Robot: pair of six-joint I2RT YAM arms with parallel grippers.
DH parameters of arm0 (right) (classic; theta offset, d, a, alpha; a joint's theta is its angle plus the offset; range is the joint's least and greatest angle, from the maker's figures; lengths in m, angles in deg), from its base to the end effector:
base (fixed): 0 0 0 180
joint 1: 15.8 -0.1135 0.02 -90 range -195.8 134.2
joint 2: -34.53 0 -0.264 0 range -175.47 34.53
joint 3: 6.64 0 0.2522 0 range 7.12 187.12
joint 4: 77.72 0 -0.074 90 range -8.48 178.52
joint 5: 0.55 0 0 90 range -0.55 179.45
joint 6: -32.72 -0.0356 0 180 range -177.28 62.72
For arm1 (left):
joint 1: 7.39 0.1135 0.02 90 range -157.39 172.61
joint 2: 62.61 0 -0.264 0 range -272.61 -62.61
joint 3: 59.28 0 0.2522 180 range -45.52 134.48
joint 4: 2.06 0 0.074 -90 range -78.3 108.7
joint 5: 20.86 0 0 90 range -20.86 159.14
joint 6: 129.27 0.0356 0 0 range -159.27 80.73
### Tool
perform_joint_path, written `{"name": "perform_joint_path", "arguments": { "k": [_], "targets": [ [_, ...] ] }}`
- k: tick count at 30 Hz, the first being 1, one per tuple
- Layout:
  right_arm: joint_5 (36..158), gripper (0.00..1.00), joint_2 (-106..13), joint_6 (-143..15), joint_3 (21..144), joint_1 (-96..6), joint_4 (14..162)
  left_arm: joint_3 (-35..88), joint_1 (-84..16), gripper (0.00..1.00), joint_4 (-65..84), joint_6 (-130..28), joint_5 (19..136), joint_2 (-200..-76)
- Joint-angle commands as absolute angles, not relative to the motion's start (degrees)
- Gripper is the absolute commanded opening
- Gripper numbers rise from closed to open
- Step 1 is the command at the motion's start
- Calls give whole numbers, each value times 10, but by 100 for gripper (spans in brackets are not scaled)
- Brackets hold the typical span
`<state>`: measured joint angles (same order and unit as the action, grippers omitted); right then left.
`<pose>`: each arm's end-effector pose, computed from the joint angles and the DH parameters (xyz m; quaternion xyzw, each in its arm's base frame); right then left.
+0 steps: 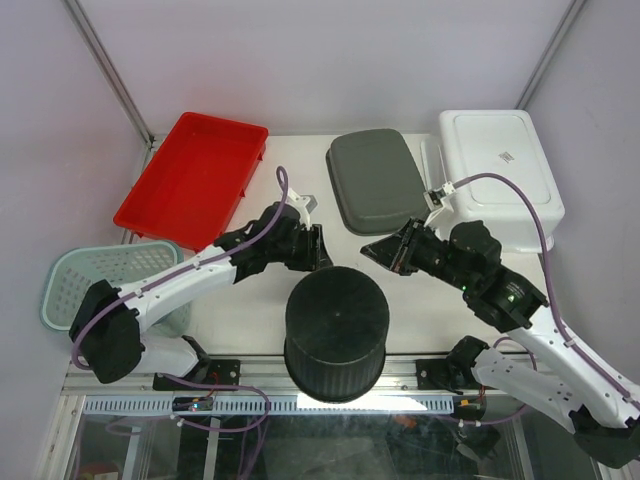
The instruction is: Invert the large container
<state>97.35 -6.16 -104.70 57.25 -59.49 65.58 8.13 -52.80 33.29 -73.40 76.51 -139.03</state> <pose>0.1108 0.1126 0.3595 -0.0171 0.7844 0.4788 0.3939 0.1970 -0.2063 0.2542 0.1152 0.9129 -0.2931 0.2596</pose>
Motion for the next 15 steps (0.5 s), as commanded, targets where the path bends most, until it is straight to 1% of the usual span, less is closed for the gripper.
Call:
{"name": "perform_joint_path", "arguments": {
  "k": [1, 5, 6, 7, 9, 12, 15],
  "targets": [
    [941, 26, -62, -1002, 620, -603, 643, 129, -530, 48, 317, -737, 748, -1386],
    [883, 56, -55, -922, 700, -603, 506, 175, -529, 63, 385, -725, 702, -1367],
    [882, 66, -52, -901, 716, -603, 479, 186, -527, 67, 404, -721, 690, -1358],
    [890, 73, -51, -874, 730, -603, 454, 196, -524, 71, 421, -719, 676, -1347],
    [922, 82, -50, -849, 750, -603, 415, 213, -518, 75, 457, -714, 644, -1316],
    [1004, 83, -60, -831, 747, -603, 391, 236, -510, 79, 505, -711, 599, -1276],
    [1071, 82, -79, -826, 714, -603, 402, 264, -505, 81, 551, -712, 563, -1245]
  ]
}}
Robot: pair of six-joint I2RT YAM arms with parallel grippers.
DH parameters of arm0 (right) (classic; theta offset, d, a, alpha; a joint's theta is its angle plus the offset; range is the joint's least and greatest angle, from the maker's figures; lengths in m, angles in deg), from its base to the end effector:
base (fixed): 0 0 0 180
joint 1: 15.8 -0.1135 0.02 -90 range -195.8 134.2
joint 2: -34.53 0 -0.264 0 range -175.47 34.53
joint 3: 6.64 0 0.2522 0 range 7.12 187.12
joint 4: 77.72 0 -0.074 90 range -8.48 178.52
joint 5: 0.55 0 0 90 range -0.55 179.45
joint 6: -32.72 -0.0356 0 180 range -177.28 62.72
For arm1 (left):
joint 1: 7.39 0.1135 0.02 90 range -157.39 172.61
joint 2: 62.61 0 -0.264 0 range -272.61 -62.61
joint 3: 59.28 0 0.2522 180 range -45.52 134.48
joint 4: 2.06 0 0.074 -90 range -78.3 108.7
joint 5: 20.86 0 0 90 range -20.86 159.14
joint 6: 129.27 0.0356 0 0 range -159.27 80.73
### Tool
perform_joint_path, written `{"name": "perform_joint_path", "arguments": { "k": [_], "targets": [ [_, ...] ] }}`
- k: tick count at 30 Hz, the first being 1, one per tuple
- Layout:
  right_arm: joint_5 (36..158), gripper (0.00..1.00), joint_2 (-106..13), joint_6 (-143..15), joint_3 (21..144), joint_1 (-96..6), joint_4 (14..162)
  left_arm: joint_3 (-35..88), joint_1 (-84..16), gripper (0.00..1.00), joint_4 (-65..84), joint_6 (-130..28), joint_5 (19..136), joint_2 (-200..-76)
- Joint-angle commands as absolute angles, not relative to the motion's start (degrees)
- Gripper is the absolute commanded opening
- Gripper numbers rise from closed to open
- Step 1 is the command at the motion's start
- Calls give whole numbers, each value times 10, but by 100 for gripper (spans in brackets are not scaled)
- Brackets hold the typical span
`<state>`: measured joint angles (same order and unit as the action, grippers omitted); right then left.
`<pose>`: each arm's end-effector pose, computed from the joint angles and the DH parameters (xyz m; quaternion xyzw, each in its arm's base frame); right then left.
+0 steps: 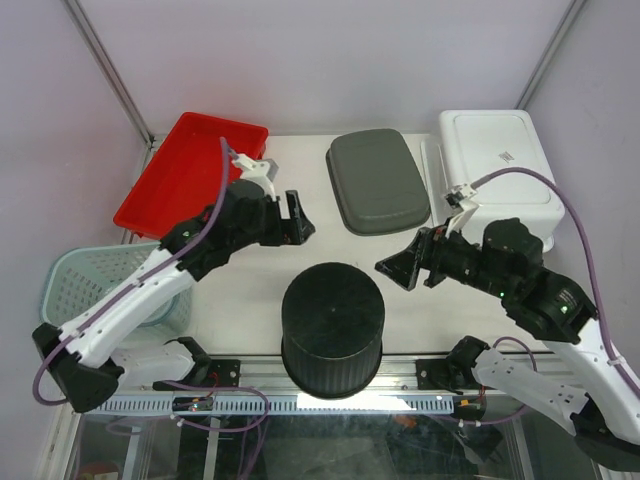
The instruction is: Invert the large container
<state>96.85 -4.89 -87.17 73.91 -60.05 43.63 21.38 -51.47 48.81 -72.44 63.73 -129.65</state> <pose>0.0758 0.0802 0.4141 -0.1384 0.7938 0.3971 0.4393 0.1814 -0.1710 0.3497 0.0642 0.8928 -0.2440 0.3731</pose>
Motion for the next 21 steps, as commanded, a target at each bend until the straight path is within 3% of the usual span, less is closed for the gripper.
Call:
{"name": "perform_joint_path", "arguments": {
  "k": [1, 8, 13, 21],
  "targets": [
    [1082, 79, -85, -827, 703, -603, 408, 274, -504, 82, 561, -711, 554, -1235],
    [1087, 74, -89, -854, 642, -603, 473, 297, -504, 88, 584, -720, 532, -1204],
    [921, 60, -88, -866, 665, -603, 391, 301, -504, 88, 584, -723, 551, -1206],
    [791, 57, -68, -889, 673, -603, 326, 304, -505, 89, 582, -701, 652, -1182]
  ]
}}
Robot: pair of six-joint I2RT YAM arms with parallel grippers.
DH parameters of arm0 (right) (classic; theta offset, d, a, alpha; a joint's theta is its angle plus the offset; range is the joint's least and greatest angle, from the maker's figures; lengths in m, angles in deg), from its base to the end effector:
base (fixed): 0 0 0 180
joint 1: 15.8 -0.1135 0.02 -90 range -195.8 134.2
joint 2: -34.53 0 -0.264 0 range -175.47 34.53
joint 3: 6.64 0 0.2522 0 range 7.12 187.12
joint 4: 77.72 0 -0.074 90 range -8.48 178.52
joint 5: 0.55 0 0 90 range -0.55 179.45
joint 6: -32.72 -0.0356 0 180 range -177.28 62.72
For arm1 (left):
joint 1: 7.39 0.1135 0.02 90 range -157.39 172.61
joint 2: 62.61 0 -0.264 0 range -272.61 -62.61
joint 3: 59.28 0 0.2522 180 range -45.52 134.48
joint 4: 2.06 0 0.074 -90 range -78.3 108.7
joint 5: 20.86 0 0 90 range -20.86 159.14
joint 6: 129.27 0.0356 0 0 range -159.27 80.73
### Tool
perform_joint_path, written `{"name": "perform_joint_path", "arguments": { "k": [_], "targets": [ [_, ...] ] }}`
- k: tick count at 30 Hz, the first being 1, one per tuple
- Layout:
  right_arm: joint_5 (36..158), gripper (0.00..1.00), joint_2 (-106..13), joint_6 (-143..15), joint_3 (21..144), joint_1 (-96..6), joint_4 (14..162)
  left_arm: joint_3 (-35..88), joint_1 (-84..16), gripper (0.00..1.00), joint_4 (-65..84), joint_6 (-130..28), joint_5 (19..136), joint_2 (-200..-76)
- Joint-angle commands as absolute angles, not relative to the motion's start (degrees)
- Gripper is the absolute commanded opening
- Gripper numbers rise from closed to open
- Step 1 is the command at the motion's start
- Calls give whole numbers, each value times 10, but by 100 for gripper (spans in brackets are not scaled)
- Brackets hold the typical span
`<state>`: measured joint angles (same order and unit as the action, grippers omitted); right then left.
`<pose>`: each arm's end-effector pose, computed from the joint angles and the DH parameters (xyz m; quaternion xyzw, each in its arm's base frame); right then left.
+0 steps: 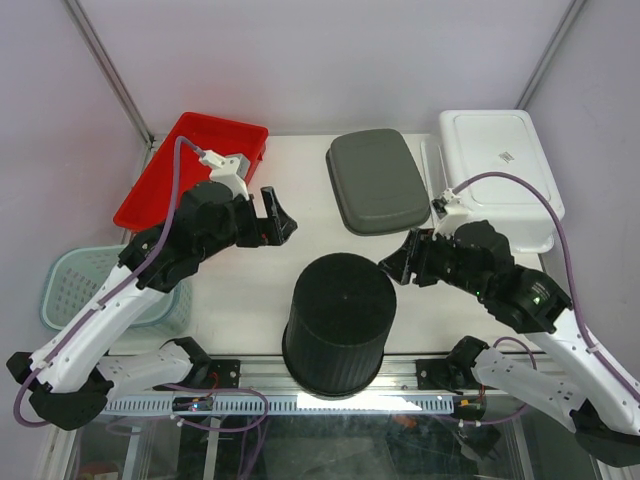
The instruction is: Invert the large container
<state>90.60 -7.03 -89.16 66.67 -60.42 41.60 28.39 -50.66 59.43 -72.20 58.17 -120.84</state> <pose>0.0940 0.0938 0.3683 -0.1006 0.8554 0.3213 0.3936 0.1452 -0.1273 0.4041 0.0324 0.8715 -0.2317 0.4311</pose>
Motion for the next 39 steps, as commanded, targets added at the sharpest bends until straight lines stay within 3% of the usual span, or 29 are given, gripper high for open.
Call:
{"name": "perform_joint_path", "arguments": {
  "k": [1, 6, 13, 17, 26, 32, 35, 39],
  "targets": [
    [773, 57, -69, -892, 674, -603, 316, 299, -504, 89, 583, -700, 665, -1177],
    [768, 56, -59, -903, 678, -603, 323, 268, -504, 89, 578, -703, 705, -1150],
    [939, 56, -42, -885, 633, -603, 447, 237, -504, 90, 578, -706, 738, -1131],
    [1048, 56, -37, -884, 611, -603, 502, 258, -504, 90, 624, -744, 665, -1110],
    [1056, 59, -33, -866, 604, -603, 512, 295, -504, 91, 741, -798, 689, -1083],
    [1064, 64, -52, -848, 609, -604, 511, 230, -504, 92, 742, -821, 832, -1050],
    [1007, 63, -60, -857, 615, -604, 489, 169, -504, 92, 728, -843, 912, -1026],
    [898, 62, -60, -884, 615, -604, 459, 71, -505, 93, 591, -925, 1016, -966]
  ]
}}
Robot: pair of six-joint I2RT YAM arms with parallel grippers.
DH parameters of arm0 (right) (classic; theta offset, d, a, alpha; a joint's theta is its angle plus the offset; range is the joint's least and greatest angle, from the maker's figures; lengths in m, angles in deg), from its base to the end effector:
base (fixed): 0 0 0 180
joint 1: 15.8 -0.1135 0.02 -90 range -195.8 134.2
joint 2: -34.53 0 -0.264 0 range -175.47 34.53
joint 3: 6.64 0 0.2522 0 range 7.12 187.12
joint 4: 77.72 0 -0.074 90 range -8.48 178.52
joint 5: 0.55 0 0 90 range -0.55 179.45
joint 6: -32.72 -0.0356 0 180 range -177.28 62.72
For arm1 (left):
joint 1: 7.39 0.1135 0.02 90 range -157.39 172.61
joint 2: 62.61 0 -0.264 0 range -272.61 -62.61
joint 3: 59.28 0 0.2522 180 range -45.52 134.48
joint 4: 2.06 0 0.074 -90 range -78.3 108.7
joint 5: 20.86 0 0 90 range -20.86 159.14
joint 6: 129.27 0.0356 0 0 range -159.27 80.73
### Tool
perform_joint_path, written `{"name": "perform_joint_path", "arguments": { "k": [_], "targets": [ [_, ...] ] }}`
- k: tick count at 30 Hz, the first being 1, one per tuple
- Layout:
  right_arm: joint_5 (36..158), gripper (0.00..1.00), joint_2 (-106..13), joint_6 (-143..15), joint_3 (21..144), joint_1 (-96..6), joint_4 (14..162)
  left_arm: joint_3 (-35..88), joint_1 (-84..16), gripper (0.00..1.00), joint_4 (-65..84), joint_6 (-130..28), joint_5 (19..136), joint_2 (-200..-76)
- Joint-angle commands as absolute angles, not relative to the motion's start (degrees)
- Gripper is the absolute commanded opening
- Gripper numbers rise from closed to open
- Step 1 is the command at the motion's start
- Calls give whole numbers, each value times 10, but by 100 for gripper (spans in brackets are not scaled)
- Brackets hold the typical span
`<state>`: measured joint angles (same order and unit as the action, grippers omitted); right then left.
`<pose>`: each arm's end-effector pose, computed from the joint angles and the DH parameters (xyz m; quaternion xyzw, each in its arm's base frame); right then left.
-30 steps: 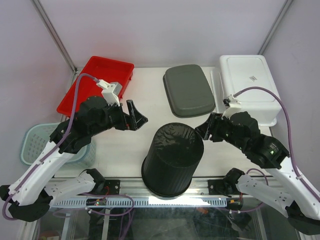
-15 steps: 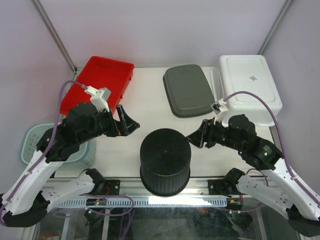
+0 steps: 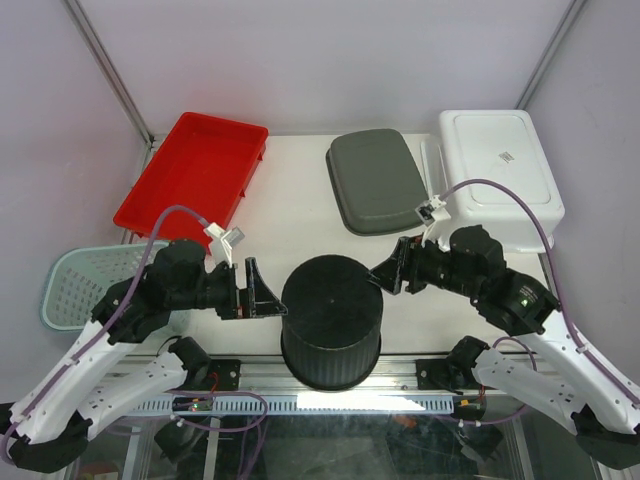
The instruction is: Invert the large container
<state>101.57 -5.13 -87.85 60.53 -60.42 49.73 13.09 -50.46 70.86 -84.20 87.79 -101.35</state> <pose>0.0937 0.1030 0.3524 -0.1589 0.8256 0.3963 0.3688 0.0707 -0.0817 0.3502 0.0549 0.8927 -0.3989 0.2023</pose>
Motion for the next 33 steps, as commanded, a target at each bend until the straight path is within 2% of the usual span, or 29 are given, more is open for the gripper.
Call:
{"name": "perform_joint_path", "arguments": {
  "k": [1, 6, 11, 16, 22, 26, 33],
  "targets": [
    [877, 62, -60, -889, 615, -604, 451, 58, -504, 94, 563, -939, 1025, -956],
    [800, 60, -68, -911, 624, -604, 411, -12, -505, 94, 414, -996, 1053, -937],
    [704, 60, -63, -931, 651, -604, 352, -72, -505, 95, 274, -1020, 1063, -977],
    [700, 59, -36, -931, 668, -604, 352, -99, -511, 95, 164, -1012, 1068, -1052],
    [806, 59, -24, -906, 651, -604, 409, -106, -511, 94, 142, -1001, 1070, -1082],
    [889, 59, -7, -894, 625, -604, 474, -100, -510, 95, 191, -981, 1048, -1056],
    [870, 53, -13, -894, 643, -604, 448, -111, -511, 95, 219, -981, 1038, -1025]
  ]
}}
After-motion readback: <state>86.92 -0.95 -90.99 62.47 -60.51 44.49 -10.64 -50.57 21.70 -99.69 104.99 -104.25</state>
